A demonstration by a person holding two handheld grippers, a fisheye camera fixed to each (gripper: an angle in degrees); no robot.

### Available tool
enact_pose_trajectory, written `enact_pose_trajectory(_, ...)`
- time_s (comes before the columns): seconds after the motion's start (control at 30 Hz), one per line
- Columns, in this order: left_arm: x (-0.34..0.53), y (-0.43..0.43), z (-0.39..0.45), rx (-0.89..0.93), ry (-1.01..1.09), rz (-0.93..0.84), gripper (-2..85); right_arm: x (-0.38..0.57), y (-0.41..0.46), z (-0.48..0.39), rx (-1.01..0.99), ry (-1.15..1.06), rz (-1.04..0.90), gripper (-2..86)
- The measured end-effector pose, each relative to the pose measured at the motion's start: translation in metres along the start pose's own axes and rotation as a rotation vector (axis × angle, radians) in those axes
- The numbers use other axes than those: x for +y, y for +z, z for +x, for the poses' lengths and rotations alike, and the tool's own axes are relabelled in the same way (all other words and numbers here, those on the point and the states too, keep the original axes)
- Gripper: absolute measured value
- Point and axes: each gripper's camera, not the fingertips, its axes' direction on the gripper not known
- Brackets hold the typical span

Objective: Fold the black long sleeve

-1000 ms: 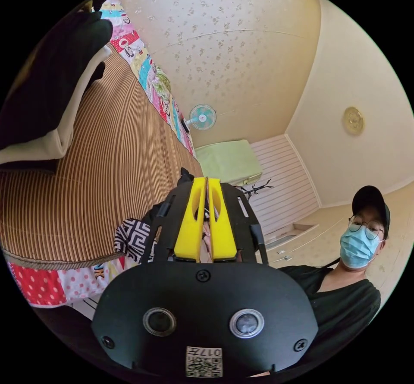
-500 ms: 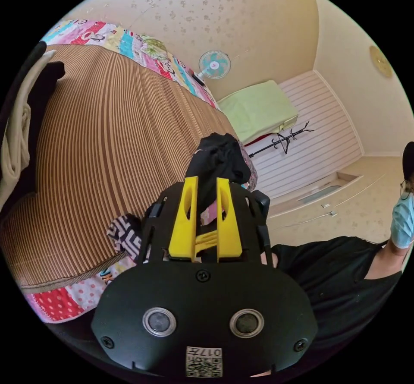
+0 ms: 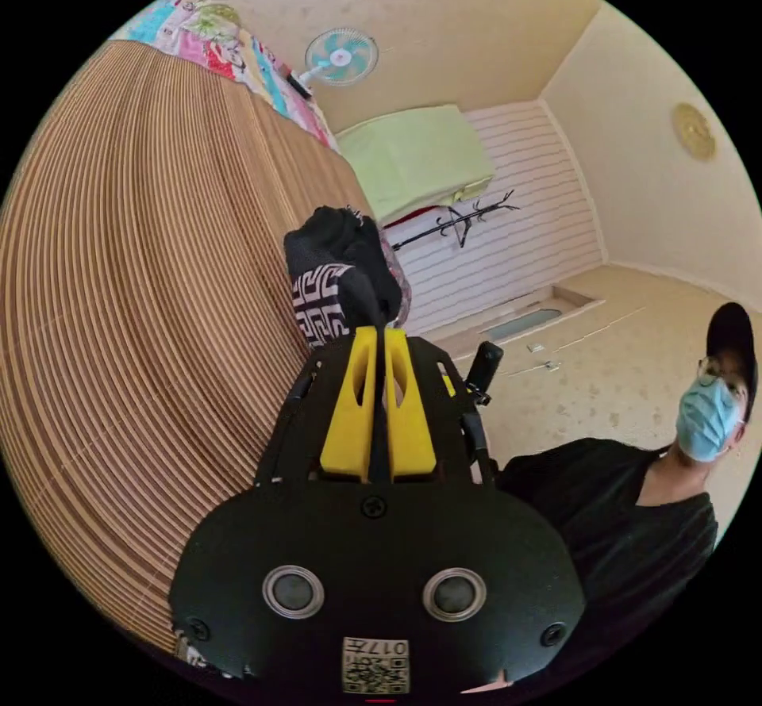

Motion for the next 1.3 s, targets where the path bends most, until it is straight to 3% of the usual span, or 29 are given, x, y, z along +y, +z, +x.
enact_pose_trajectory(0.1,0.002,-0.047,0.019,-0.054,0.046,0.077,-0.8,-0.003,-0.022,0.038,0.19,0.126,0.122,10.9)
enact_pose_trajectory(0.2,0.004,-0.064,0.024,-0.257,0.032,0.021,-0.9,-0.019,0.016,0.085,0.278,0.202,0.013,12.2)
enact_pose_trajectory(0.27,0.003,-0.069,0.026,-0.36,0.005,-0.02,-0.9,-0.032,0.088,0.113,0.099,0.192,-0.272,10.7)
enact_pose_trajectory(0.37,0.001,-0.094,0.043,-0.365,0.047,0.083,-0.8,-0.038,0.126,0.082,-0.09,0.066,-0.363,5.7)
enact_pose_trajectory(0.43,0.001,-0.123,0.043,-0.284,0.01,0.207,-0.8,-0.04,0.113,0.045,-0.234,-0.046,-0.278,4.5)
enact_pose_trajectory(0.53,0.0,-0.147,0.02,-0.245,-0.112,0.241,-0.8,-0.036,0.049,0.006,-0.45,-0.194,0.048,3.5)
enact_pose_trajectory(0.7,0.001,-0.15,-0.013,-0.031,-0.24,0.209,-0.8,-0.046,-0.018,0.022,-0.207,-0.107,0.16,2.9)
enact_pose_trajectory(0.8,-0.007,-0.145,0.001,-0.042,-0.188,0.191,-0.7,-0.047,-0.062,-0.015,-0.239,-0.304,0.208,2.9)
enact_pose_trajectory(0.87,-0.014,-0.148,0.018,-0.081,-0.117,0.214,-0.7,-0.041,-0.066,-0.055,-0.231,-0.495,0.074,3.4)
enact_pose_trajectory(0.97,-0.021,-0.154,0.046,-0.138,0.016,0.257,-0.9,-0.026,-0.033,-0.079,-0.063,-0.543,-0.142,4.4)
enact_pose_trajectory(1.07,-0.019,-0.131,0.053,-0.164,0.071,0.135,-0.9,-0.012,0.002,-0.065,0.001,-0.42,-0.205,4.3)
enact_pose_trajectory(1.17,0.011,-0.074,0.057,-0.272,0.122,-0.1,-0.9,-0.013,0.016,-0.045,-0.098,-0.287,-0.135,4.0)
enact_pose_trajectory(1.23,0.055,-0.009,0.066,-0.378,0.213,-0.372,-0.9,-0.021,0.023,-0.038,-0.13,-0.231,-0.076,4.3)
enact_pose_trajectory(1.3,0.09,0.032,0.064,-0.366,0.214,-0.557,-0.7,-0.035,0.041,-0.034,-0.127,-0.192,-0.087,5.2)
